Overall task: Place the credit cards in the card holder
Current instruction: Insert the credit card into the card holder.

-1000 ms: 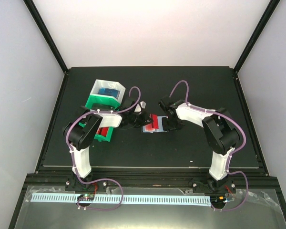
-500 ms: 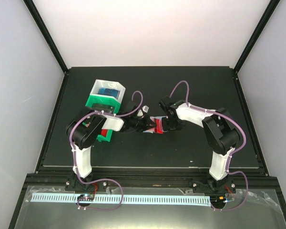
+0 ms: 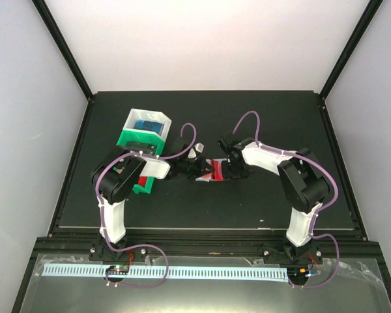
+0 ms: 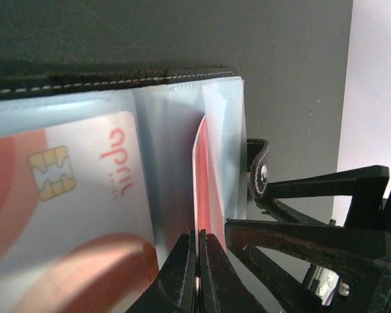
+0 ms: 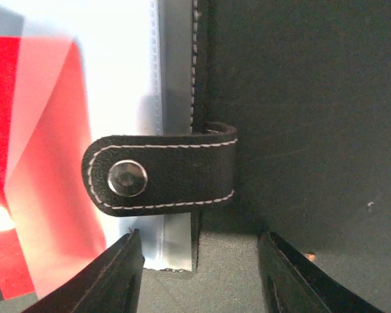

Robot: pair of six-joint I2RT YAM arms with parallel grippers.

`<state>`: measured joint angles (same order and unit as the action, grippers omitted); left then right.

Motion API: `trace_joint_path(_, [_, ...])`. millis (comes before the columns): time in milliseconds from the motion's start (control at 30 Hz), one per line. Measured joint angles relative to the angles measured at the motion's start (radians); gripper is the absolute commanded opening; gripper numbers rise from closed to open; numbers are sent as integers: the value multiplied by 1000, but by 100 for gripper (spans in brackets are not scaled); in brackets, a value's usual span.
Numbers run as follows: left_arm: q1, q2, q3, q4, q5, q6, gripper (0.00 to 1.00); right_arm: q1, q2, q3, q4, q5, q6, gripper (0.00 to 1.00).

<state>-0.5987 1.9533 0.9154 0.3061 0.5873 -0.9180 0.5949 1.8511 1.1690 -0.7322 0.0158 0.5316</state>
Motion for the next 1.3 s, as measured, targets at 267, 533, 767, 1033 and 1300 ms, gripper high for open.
trace_joint_path(267, [-17, 34, 50, 1, -16, 1, 2, 0, -38, -15, 21, -48, 11, 56])
trace_joint_path(533, [-24, 39, 58, 0, -29, 6, 2, -11, -64, -16, 55, -74, 21, 57])
trace_joint_path(767, [-29, 39, 58, 2, -69, 4, 1, -41, -64, -16, 64, -68, 27, 57])
trace_joint_path(1033, [-34, 39, 56, 17, -94, -15, 2, -89, -45, -21, 134, -167, 28, 58])
trace_joint_path(1300, [-45, 39, 56, 26, -93, -27, 2, -92, -9, -21, 151, -218, 28, 58])
